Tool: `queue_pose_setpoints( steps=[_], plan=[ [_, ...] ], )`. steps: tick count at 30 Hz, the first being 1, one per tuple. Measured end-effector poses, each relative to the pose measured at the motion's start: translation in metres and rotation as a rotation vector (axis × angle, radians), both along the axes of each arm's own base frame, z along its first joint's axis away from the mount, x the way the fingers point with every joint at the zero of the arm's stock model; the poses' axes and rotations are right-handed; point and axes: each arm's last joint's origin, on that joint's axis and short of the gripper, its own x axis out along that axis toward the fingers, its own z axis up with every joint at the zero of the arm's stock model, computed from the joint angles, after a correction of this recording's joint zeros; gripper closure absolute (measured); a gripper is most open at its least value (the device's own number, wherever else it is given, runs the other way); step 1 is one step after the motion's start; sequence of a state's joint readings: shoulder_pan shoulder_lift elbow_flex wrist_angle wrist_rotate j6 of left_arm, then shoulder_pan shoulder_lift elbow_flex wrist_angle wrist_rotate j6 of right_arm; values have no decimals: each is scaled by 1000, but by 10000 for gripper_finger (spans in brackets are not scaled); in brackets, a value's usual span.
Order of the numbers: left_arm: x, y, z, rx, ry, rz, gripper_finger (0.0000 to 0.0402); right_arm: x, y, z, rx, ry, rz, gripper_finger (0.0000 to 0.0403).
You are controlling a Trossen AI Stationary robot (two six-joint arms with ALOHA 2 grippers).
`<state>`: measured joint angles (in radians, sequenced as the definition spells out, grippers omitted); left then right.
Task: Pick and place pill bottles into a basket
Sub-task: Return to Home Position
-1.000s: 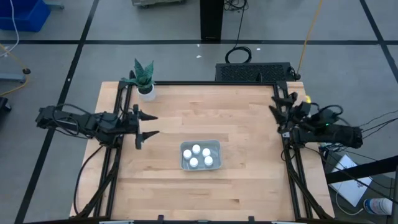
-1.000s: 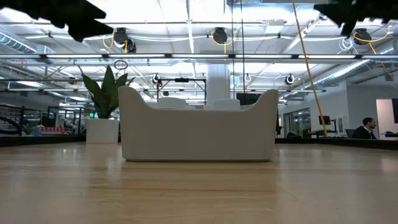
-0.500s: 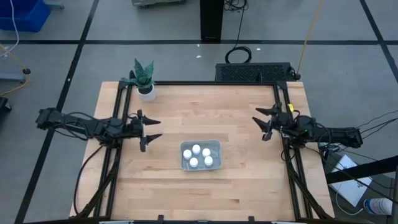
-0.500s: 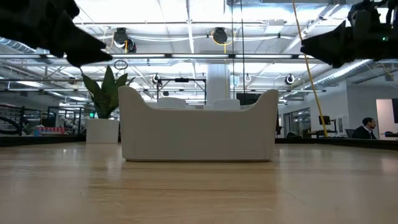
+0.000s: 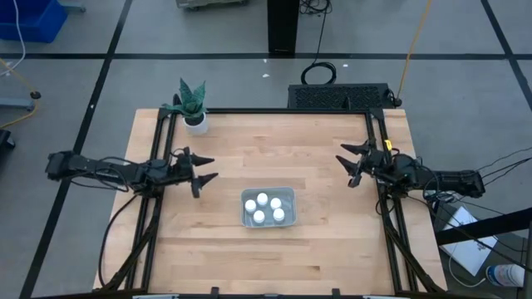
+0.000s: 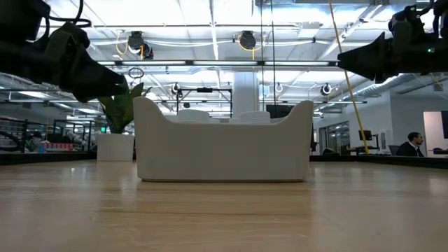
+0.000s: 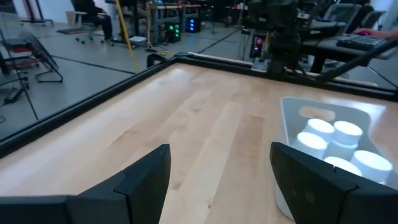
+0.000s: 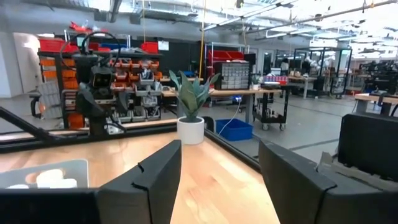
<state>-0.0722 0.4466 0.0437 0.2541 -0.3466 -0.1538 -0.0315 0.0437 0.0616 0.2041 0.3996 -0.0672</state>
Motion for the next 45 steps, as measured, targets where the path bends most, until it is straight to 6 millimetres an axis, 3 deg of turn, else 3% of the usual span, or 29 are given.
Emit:
queue_pose_setpoints(
  steps=[14, 21, 36, 45],
  plan=[
    [-19, 7, 1, 7, -28, 29, 124, 1, 0, -11, 64, 92, 20, 195],
    [-28, 7, 6, 31, -26, -1, 124, 3, 4, -14, 104, 109, 146, 195],
    [-27, 7, 3, 6, 62, -11, 124, 4, 11, -17, 159, 130, 413, 195],
    [-27, 7, 3, 4, 61, -9, 124, 4, 11, -15, 154, 109, 415, 195]
  ],
)
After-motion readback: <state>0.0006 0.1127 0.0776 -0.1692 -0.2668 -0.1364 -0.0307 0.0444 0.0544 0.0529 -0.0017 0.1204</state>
